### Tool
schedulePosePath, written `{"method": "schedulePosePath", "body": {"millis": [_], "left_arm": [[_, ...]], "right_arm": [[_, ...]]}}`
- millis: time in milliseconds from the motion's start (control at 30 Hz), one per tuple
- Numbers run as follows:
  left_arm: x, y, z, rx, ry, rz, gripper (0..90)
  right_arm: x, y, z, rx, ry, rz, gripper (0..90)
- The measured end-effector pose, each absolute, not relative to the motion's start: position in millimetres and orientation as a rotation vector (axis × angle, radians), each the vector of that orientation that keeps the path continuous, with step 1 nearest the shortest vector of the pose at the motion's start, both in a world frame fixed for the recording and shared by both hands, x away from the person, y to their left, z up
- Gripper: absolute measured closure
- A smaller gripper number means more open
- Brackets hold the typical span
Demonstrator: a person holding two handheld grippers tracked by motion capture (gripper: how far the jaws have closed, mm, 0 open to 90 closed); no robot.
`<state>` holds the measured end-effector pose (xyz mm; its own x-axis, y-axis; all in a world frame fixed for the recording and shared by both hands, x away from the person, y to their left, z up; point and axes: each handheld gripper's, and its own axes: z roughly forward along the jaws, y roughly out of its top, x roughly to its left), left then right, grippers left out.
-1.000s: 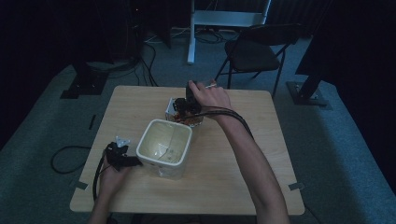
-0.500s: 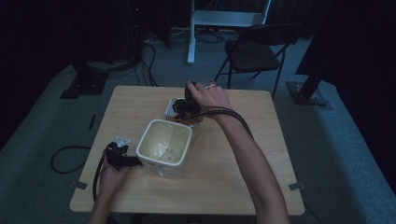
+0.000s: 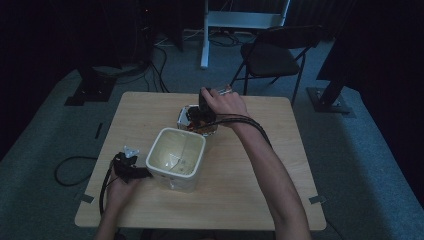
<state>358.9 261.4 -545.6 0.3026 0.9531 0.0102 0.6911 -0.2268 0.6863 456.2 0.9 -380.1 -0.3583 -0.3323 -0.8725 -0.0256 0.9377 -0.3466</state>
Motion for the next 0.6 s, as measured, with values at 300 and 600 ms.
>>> {"method": "schedulePosePath", "body": {"millis": [300, 600], "left_arm": [[358.9, 261.4, -545.6, 1.999, 1.456, 0.59, 3.2], [358.9, 261.4, -545.6, 1.999, 1.456, 0.59, 3.2]], "right_arm": [[454.9, 3.2, -381.0, -0.285, 1.911, -0.347, 35.6], [454.8, 2.5, -379.1, -0.264, 1.912, -0.328, 35.7]]}}
